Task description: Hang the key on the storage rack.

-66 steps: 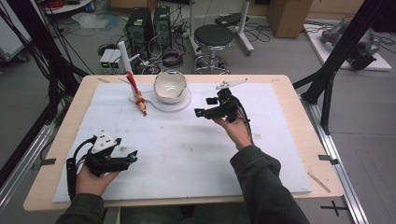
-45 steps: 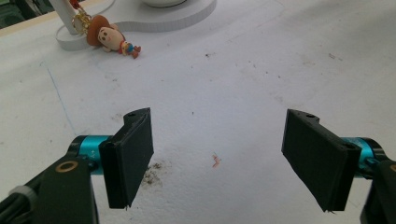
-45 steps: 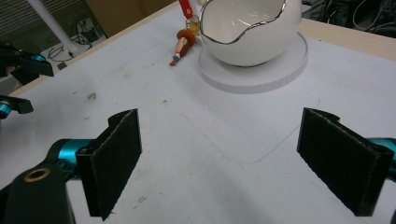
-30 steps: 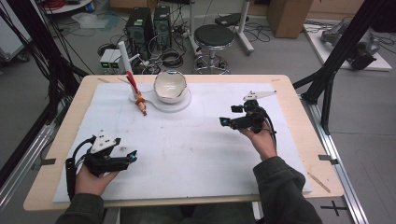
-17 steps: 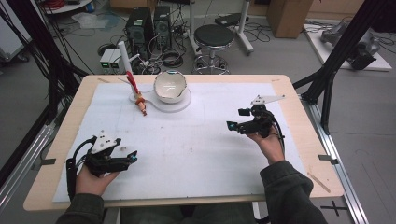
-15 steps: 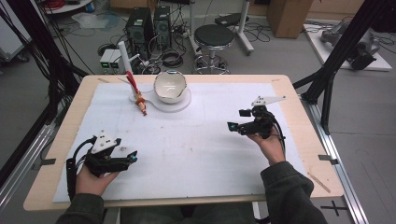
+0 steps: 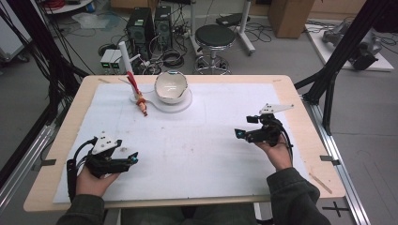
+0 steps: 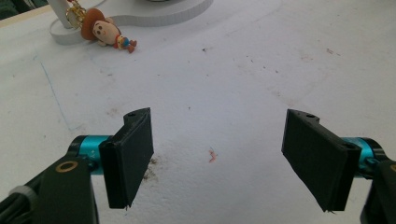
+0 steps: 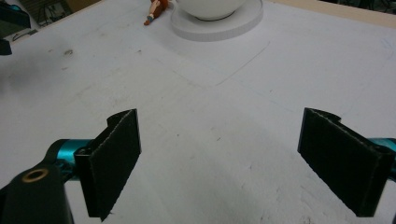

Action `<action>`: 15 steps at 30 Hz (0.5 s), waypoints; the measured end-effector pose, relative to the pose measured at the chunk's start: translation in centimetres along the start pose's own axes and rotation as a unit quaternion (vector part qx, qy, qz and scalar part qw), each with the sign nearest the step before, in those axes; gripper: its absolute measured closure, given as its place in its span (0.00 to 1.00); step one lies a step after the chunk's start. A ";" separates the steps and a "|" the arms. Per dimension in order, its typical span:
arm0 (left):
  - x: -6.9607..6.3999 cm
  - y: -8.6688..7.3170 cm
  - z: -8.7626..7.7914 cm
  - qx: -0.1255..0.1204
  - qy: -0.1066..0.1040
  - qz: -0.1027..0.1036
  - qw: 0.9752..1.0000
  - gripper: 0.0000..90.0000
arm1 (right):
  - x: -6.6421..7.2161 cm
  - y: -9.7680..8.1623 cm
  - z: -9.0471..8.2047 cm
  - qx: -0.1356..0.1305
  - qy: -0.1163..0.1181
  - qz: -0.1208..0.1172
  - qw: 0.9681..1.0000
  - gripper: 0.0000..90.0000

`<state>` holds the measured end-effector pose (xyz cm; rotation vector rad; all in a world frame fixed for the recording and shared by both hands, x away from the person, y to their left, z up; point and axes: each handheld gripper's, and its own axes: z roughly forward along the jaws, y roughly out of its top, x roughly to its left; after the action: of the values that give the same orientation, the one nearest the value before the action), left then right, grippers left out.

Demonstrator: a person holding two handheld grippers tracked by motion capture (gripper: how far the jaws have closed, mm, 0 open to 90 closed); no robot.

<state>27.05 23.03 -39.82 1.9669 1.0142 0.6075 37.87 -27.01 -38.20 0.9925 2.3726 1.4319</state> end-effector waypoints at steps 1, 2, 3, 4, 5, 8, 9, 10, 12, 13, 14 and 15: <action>0.0 0.0 0.0 0.000 0.000 0.001 1.000 0.28 | 0.0 -0.2 -0.1 0.001 0.000 0.003 1.000 0.14; 0.0 0.0 0.0 0.000 -0.001 0.001 1.000 0.28 | 0.0 -0.3 -0.1 0.001 -0.002 0.000 1.000 0.14; 0.0 0.0 0.0 0.002 -0.001 0.003 1.000 0.28 | 0.0 -0.4 -0.2 0.003 -0.003 0.001 1.000 0.14; 0.0 0.0 0.0 0.002 -0.002 0.003 1.000 0.28 | 0.0 -0.6 -0.3 0.003 -0.003 0.000 1.000 0.14; 0.0 0.0 0.0 0.002 -0.002 0.002 1.000 0.28 | -0.1 -0.7 -0.4 0.003 -0.004 0.002 1.000 0.14; 0.1 0.0 -0.1 0.002 0.000 0.002 1.000 0.28 | -0.1 -1.1 -0.6 0.005 -0.005 0.004 1.000 0.14; 0.1 0.0 -0.1 0.003 -0.001 0.003 1.000 0.28 | -0.2 -1.2 -0.6 0.006 -0.007 0.006 1.000 0.14; 0.1 -0.1 -0.1 0.002 -0.001 0.004 1.000 0.28 | -0.2 -1.4 -0.7 0.006 -0.008 0.006 1.000 0.14; 0.1 -0.1 -0.1 0.002 -0.002 0.003 1.000 0.28 | -0.2 -1.6 -0.8 0.007 -0.008 0.006 1.000 0.14; 0.1 -0.1 -0.1 0.001 -0.001 0.002 1.000 0.28 | -0.2 -1.8 -0.8 0.008 -0.008 0.009 1.000 0.14; 0.1 -0.1 -0.1 0.000 -0.002 0.001 1.000 0.28 | -0.3 -1.9 -0.9 0.006 -0.009 0.006 1.000 0.14; 0.1 -0.1 -0.1 0.001 -0.001 0.002 1.000 0.28 | -0.3 -2.0 -0.9 0.007 -0.010 0.007 1.000 0.14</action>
<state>27.00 23.24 -39.85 1.9708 1.0108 0.6067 36.72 -28.45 -39.49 1.0225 2.3691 1.4064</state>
